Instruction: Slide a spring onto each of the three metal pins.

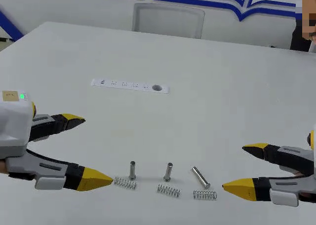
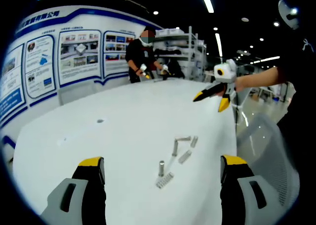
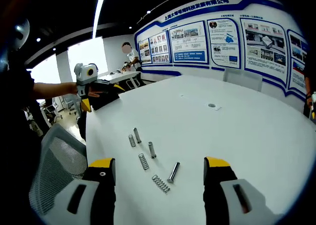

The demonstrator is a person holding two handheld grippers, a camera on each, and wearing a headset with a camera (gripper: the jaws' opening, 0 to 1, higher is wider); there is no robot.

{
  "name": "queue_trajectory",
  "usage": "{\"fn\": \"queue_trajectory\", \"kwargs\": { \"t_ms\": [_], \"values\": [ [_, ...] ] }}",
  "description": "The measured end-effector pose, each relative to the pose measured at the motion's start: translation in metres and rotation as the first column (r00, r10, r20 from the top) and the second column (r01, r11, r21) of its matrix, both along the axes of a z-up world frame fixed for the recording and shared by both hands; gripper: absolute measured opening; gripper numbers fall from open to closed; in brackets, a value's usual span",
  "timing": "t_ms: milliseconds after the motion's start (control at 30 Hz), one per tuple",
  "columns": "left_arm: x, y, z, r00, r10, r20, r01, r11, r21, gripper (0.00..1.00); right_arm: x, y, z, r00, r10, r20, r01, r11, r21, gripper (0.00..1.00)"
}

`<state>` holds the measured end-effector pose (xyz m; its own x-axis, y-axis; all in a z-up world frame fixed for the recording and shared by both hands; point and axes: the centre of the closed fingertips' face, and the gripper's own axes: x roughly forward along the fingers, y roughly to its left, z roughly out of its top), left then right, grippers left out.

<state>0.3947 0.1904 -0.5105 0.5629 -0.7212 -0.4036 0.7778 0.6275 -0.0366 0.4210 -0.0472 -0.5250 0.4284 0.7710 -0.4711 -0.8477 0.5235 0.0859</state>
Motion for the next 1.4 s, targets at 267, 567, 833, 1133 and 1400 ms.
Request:
{"fn": "queue_trajectory", "kwargs": {
  "t_ms": [267,567,833,1133,1400],
  "values": [
    [-0.004,-0.001,-0.005,1.000,-0.001,-0.013,0.001,1.000,-0.010,0.97,0.003,0.001,-0.010,0.999,-0.029,-0.042,0.030,0.999,0.011,0.68],
    [-0.004,0.000,-0.016,0.999,0.009,-0.038,-0.010,1.000,-0.016,0.96,0.008,0.012,-0.019,0.995,-0.042,-0.089,0.046,0.998,0.051,0.62],
    [-0.004,0.003,-0.026,0.998,0.020,-0.062,-0.022,1.000,-0.017,0.95,0.018,0.017,-0.029,0.993,-0.055,-0.102,0.058,0.998,0.030,0.57],
    [-0.003,0.005,-0.032,0.997,0.035,-0.075,-0.037,0.999,-0.019,0.95,0.023,0.026,-0.049,0.993,-0.033,-0.110,0.029,0.999,-0.038,0.56],
    [-0.003,0.007,-0.044,0.995,0.049,-0.092,-0.050,0.999,-0.016,0.94,0.038,0.028,-0.064,0.994,-0.054,-0.091,0.045,0.994,-0.095,0.48]
  ]
}}
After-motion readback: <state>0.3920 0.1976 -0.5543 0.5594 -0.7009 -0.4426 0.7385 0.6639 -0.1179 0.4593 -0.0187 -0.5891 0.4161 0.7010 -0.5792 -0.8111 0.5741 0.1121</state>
